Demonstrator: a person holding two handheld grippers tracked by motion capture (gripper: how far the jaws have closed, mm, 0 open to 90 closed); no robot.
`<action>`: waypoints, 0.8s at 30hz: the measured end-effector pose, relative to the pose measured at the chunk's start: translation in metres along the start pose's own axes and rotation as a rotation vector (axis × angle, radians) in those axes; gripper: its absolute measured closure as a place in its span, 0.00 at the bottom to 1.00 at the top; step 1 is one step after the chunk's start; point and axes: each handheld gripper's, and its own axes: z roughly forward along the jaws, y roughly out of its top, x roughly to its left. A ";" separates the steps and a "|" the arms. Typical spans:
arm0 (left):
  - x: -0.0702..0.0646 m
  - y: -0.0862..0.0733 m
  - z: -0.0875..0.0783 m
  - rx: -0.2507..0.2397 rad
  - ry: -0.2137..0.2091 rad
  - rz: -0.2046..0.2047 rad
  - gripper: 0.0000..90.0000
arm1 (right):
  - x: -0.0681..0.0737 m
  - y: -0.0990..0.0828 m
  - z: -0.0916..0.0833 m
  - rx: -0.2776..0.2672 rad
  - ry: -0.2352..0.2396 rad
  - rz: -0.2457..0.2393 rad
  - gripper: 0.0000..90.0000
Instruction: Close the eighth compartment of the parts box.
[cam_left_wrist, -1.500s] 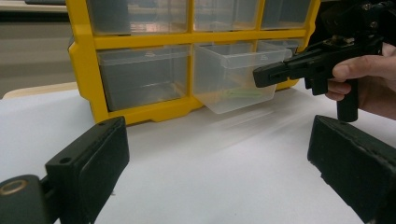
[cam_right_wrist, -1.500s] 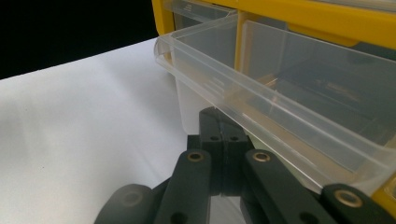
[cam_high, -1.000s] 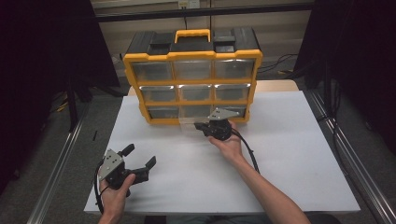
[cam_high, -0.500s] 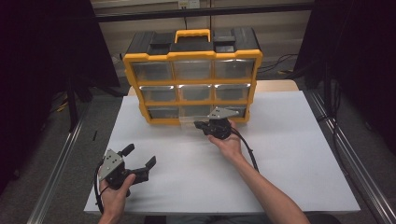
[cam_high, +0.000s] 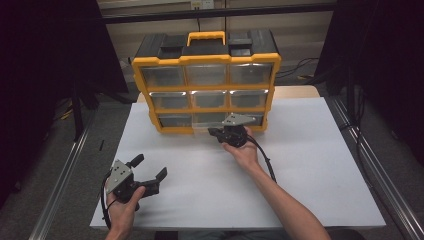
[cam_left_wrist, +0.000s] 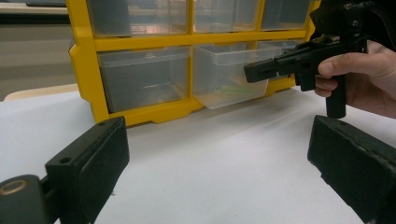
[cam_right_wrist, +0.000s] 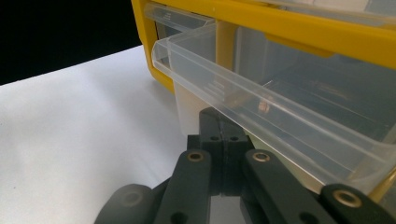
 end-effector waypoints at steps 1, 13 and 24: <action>0.000 0.000 0.000 0.000 0.000 0.000 0.06 | 0.000 0.000 0.000 0.000 -0.001 0.000 1.00; 0.000 0.000 0.000 0.001 -0.003 0.001 0.06 | -0.002 -0.001 0.003 -0.019 -0.009 0.012 1.00; 0.000 0.000 0.000 0.000 -0.006 -0.001 0.06 | -0.005 0.000 0.004 -0.026 -0.021 0.012 1.00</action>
